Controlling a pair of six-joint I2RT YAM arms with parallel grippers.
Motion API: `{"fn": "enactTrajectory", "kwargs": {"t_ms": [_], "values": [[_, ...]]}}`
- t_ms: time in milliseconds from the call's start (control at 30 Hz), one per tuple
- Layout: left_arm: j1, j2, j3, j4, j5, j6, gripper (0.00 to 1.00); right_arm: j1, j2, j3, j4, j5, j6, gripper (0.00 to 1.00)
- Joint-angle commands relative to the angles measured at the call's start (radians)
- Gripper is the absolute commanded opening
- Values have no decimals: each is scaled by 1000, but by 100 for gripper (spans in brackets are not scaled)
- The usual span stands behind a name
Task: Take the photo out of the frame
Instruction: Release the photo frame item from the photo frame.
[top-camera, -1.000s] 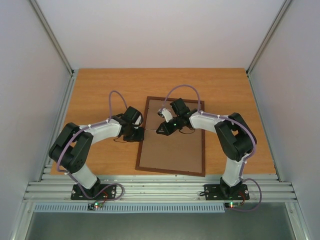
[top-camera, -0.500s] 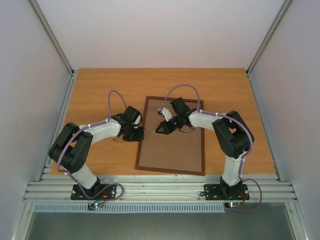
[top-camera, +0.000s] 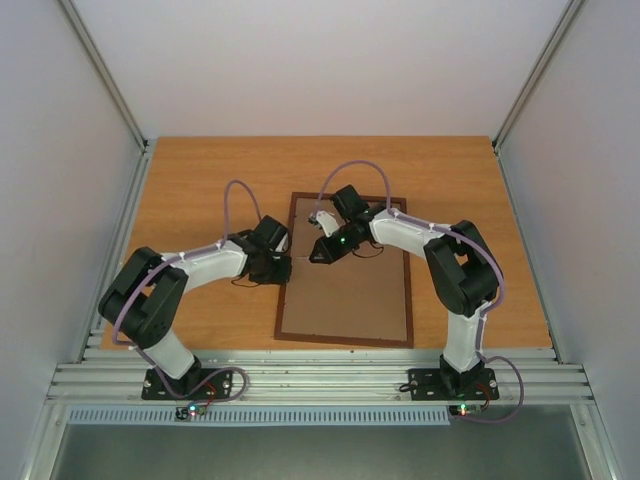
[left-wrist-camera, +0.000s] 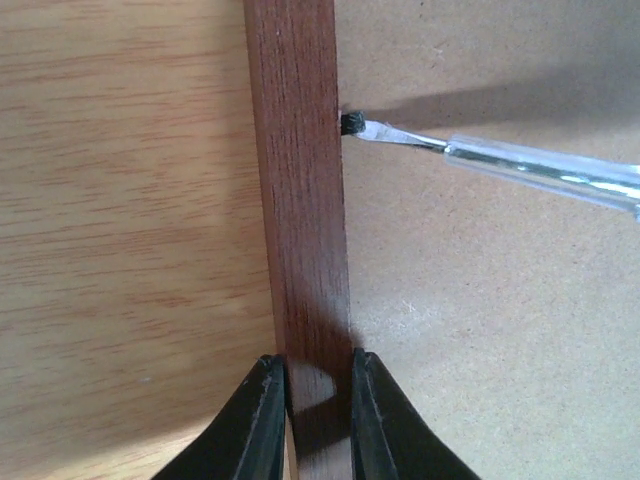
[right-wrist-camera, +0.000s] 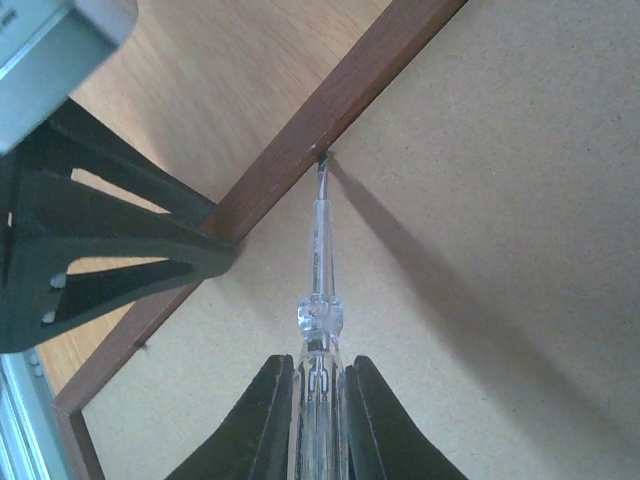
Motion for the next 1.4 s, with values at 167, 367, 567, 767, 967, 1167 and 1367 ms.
{"fn": "enactTrajectory", "kwargs": {"t_ms": [167, 367, 567, 767, 967, 1167, 1367], "values": [[-141, -17, -91, 75, 111, -1, 2, 95, -37, 193, -46, 8, 43, 1], [-186, -43, -129, 99, 113, -24, 2, 168, -38, 322, -132, 72, 69, 1], [-204, -74, -171, 130, 112, -53, 2, 242, -2, 448, -212, 135, 88, 1], [-219, -95, -214, 176, 117, -75, 1, 281, 25, 499, -189, 158, 156, 1], [-220, -122, -257, 216, 120, -104, 2, 303, 50, 552, -222, 186, 167, 1], [-220, -190, -282, 175, 72, -121, 3, 288, -22, 434, -239, 255, 119, 1], [-219, -257, -295, 139, 32, -145, 10, 237, -139, 262, -187, 254, 100, 1]]}}
